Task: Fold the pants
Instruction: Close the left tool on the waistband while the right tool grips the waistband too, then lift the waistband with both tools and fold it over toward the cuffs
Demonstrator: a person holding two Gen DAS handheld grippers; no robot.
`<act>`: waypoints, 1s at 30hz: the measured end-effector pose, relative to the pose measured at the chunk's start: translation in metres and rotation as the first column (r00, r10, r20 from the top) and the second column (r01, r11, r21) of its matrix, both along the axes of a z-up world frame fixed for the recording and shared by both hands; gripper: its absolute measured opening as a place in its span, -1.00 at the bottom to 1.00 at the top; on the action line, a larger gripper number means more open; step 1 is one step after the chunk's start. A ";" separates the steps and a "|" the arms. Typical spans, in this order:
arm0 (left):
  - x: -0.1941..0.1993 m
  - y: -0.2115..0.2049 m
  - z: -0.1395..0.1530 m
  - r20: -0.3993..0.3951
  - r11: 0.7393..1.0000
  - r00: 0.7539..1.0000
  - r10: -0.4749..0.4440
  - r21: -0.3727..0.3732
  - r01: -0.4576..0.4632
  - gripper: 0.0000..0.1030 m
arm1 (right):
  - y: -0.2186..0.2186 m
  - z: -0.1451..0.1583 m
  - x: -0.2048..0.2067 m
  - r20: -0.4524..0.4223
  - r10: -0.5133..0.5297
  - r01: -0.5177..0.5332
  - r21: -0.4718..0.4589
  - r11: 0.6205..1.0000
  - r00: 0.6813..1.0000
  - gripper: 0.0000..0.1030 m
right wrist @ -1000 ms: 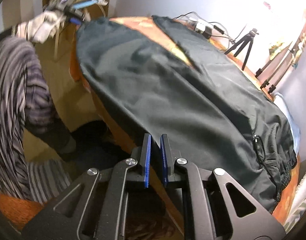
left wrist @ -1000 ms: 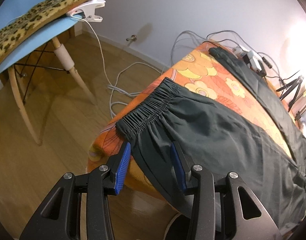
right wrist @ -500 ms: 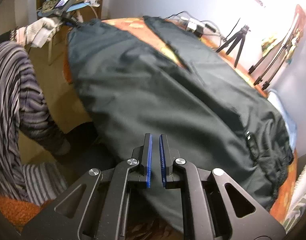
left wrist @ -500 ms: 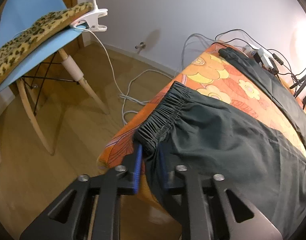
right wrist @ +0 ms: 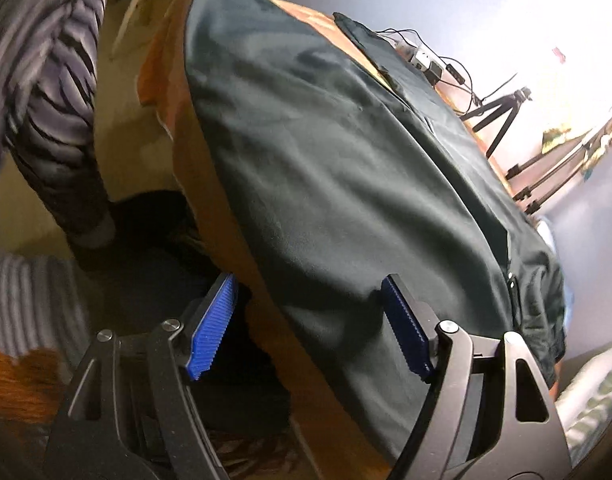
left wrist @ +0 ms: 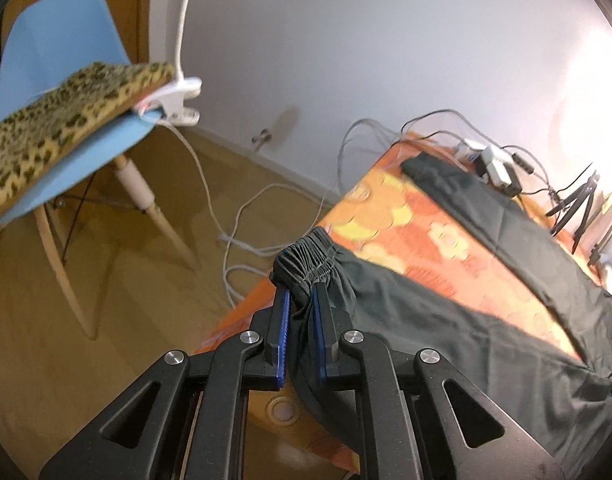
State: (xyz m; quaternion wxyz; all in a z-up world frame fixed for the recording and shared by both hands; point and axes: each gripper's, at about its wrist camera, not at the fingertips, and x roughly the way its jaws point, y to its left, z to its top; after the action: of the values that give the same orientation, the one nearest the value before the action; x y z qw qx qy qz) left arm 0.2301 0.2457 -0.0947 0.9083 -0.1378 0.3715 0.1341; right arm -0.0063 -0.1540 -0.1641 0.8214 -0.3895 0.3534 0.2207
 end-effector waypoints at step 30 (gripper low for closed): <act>0.038 -0.022 0.052 0.105 1.000 0.994 -0.029 0.001 0.029 -0.83 | -0.035 0.119 0.091 -0.067 -0.160 0.172 0.233 0.957 0.985 -0.95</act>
State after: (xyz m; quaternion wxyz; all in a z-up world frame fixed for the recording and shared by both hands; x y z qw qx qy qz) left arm 0.2679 0.2236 -0.0424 0.9284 -0.1396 0.3252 0.1134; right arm 0.0844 -0.1895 -0.0453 0.8692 -0.2520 0.3750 0.2009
